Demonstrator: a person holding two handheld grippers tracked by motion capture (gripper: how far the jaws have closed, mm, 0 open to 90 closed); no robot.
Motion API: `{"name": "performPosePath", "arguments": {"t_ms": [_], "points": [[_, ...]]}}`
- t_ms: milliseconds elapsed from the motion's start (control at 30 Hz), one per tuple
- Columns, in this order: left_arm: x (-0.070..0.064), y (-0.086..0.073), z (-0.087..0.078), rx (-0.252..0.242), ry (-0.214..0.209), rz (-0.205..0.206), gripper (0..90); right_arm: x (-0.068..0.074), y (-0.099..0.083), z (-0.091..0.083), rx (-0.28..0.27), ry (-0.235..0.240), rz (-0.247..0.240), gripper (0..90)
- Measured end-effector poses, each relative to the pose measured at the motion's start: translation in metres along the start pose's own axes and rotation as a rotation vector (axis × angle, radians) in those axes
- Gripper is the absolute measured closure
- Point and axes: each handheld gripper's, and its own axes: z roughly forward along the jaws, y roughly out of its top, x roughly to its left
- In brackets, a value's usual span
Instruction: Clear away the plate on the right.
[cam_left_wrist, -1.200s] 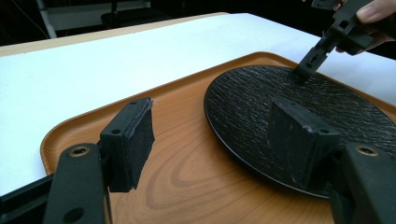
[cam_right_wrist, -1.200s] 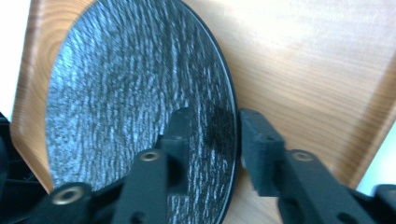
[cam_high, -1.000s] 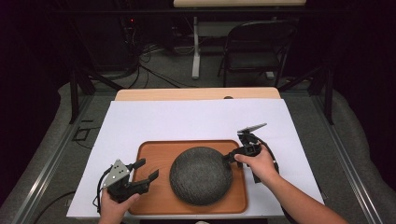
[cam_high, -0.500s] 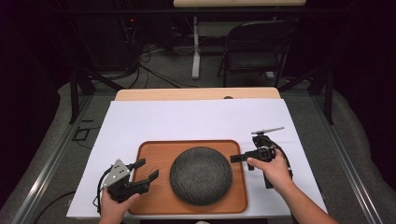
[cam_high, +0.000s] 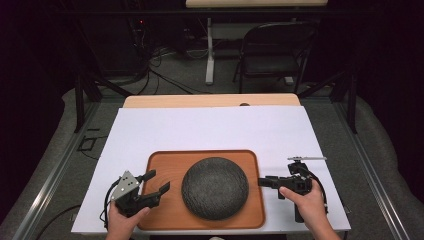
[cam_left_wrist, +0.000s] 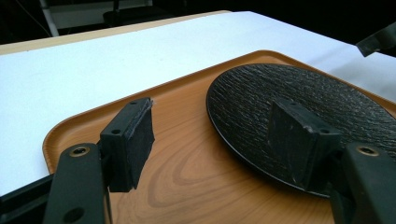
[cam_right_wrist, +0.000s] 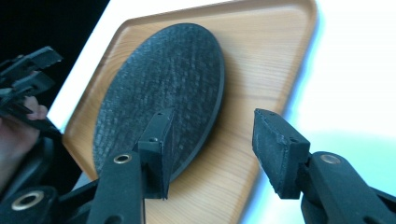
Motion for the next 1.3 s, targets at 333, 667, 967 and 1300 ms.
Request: {"name": "performPosePath", "arguments": {"t_ms": [333, 667, 967, 1300], "points": [[0.000, 0.000, 0.000, -0.001, 0.002, -0.001, 31.9, -0.014, -0.018, -0.016, -0.047, -0.032, 0.023, 49.0], [0.001, 0.000, -0.001, -0.006, -0.003, -0.006, 31.9, -0.029, -0.028, -0.015, -0.087, -0.046, 0.033, 48.7], [0.002, 0.000, -0.001, -0.004, -0.004, -0.002, 31.9, -0.044, -0.031, -0.012, -0.084, -0.009, 0.112, 48.6], [0.006, 0.002, -0.003, -0.020, 0.003, -0.029, 28.9, -0.055, -0.029, -0.017, -0.124, 0.115, 0.193, 43.5]]}}
